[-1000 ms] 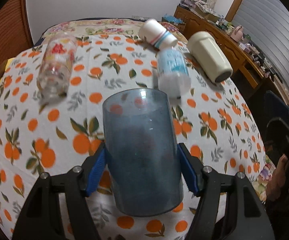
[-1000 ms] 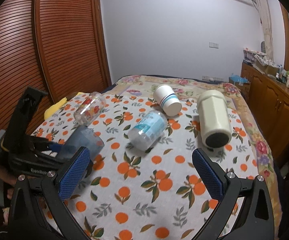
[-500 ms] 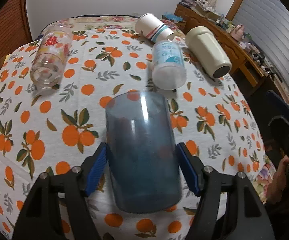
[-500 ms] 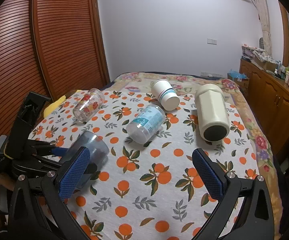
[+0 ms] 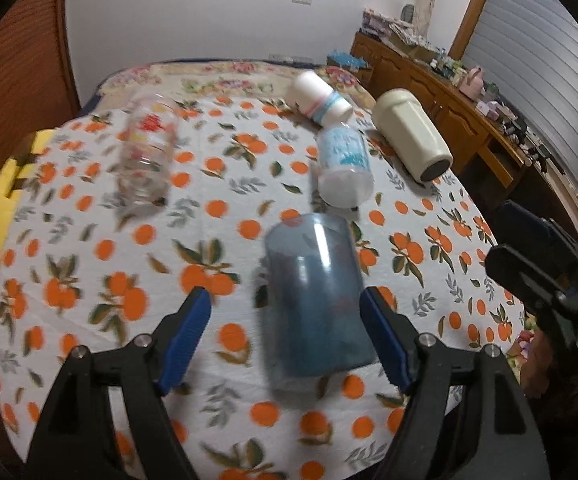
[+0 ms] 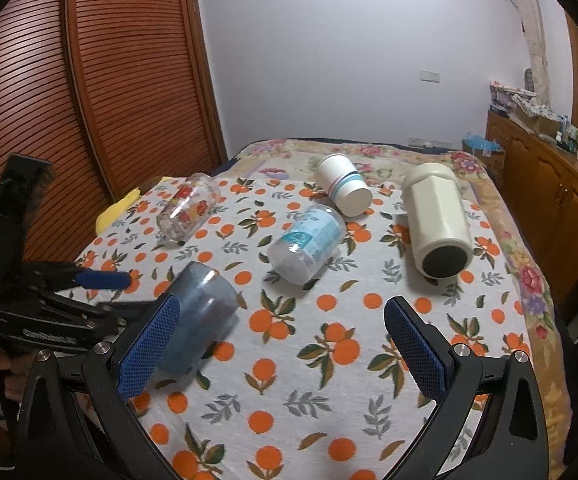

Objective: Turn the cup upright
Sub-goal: 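Grasp the blue-grey cup with the right tool while the left tool releases it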

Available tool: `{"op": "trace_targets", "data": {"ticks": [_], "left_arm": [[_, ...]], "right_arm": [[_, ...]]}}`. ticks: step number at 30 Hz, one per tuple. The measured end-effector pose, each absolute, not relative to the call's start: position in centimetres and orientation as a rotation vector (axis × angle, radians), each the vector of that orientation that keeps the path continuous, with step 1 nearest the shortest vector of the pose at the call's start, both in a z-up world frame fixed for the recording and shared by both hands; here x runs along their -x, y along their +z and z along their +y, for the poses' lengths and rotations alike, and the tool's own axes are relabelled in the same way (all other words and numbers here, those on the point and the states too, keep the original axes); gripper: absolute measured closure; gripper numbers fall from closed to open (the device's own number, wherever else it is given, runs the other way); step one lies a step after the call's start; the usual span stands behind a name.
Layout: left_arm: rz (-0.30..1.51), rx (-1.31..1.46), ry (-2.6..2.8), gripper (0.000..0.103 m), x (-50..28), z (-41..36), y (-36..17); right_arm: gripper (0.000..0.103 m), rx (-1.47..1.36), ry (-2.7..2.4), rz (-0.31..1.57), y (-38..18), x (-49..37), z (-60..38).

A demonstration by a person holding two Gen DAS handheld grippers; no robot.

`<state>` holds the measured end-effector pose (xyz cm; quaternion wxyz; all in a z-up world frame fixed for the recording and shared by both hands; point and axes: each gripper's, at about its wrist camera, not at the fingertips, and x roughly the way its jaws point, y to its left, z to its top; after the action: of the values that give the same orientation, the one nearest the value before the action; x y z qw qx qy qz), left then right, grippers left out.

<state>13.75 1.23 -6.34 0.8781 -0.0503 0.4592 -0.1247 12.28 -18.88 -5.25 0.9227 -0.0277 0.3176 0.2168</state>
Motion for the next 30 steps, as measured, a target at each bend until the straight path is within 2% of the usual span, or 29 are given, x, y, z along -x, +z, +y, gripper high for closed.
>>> {"op": "trace_targets", "data": {"ticks": [5,11,30], "left_arm": [[0.925,0.097,-0.208,0.026,-12.7,4.4,-5.3],[0.912,0.111,-0.159,0.025,-12.0,7.8,-5.4],[0.902,0.088,-0.114,0.025,-10.2,9.3,-7.4]], "right_arm": [[0.0,0.042,0.486,0.712,-5.2,-12.9,-16.6],[0.006,-0.03,0.539,0.892,-6.0,-14.8,-13.7],[0.007,-0.07,0.519,1.212,-11.2,-19.4,-9.6]]}}
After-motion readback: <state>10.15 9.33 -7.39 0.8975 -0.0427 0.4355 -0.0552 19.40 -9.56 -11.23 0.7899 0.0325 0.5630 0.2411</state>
